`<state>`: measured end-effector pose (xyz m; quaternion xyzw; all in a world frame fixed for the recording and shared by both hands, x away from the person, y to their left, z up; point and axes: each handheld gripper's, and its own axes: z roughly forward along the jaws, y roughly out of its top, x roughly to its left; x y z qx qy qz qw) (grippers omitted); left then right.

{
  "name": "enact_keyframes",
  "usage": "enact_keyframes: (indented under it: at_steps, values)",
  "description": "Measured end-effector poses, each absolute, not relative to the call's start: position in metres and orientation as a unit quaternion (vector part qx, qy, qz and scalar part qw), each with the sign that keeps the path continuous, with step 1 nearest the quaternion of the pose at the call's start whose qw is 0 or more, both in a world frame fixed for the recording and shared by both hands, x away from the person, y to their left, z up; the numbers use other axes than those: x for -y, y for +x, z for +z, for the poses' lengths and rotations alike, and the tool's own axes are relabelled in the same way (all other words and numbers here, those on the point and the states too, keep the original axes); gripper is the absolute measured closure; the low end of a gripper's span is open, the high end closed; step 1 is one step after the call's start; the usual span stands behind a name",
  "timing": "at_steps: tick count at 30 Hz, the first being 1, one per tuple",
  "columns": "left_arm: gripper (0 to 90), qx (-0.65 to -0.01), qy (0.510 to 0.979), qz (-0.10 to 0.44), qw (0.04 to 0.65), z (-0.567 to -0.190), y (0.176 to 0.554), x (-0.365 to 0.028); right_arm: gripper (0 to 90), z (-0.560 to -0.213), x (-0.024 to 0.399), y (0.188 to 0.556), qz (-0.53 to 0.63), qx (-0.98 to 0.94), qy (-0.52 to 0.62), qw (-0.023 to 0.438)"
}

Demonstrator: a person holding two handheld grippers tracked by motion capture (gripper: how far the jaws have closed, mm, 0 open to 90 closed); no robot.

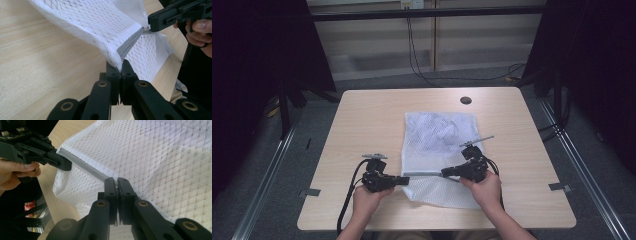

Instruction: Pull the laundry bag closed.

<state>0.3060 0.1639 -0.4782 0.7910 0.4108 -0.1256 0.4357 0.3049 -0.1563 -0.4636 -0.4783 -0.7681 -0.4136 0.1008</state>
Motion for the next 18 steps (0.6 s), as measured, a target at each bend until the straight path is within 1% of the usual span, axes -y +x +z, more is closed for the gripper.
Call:
enact_keyframes:
  at_steps: [18]
  values:
    - [88.3, -0.412, 0.791, -0.126, 0.434, -0.4786, 0.3064, -0.162, 86.9, -0.4641, 0.1664, 0.3019, -0.412, 0.766, -0.484, 0.098]
